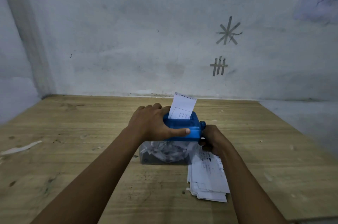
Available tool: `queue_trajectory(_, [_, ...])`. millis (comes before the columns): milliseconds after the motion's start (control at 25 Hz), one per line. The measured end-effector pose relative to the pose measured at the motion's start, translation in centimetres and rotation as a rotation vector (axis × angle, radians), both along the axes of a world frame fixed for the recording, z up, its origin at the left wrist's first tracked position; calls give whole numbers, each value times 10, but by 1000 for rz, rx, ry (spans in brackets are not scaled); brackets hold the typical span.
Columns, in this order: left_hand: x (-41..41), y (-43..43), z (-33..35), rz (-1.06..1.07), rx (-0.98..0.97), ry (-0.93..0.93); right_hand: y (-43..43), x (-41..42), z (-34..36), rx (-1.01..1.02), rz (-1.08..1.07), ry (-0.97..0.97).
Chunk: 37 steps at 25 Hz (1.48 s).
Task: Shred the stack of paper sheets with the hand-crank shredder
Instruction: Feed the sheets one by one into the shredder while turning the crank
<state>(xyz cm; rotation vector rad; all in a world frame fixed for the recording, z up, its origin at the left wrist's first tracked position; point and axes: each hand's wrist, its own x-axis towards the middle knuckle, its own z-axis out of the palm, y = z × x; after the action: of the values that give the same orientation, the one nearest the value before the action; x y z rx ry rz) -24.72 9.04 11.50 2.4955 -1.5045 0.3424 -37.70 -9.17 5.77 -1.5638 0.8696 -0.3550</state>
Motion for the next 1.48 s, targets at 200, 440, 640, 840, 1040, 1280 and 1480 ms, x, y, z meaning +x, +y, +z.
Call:
queue_trajectory(200, [-4,-1,3,19,-21,21,40,-40,-15,-296,-128,-100])
queue_trajectory(440, [-6,0,8,-7,50,-32,68,-89,12,-594,16,-325])
queue_trajectory(640, [3,0,1,-76,47,-19,49,-65,48,-713,-56,-521])
queue_trajectory(840, [5,-3,2,-88,17,-4,20,-28,67,-438,-32,-545])
queue_trajectory(1040, [6,-3,2,-73,14,9,0,11,63,-271,-103,-213])
queue_trajectory(1280, [-3,-2,4,3,15,16,7,-2,13,74,-40,1])
queue_trajectory(1480, [-4,-2,4,30,12,71,53,-49,1,-213,-51,-3])
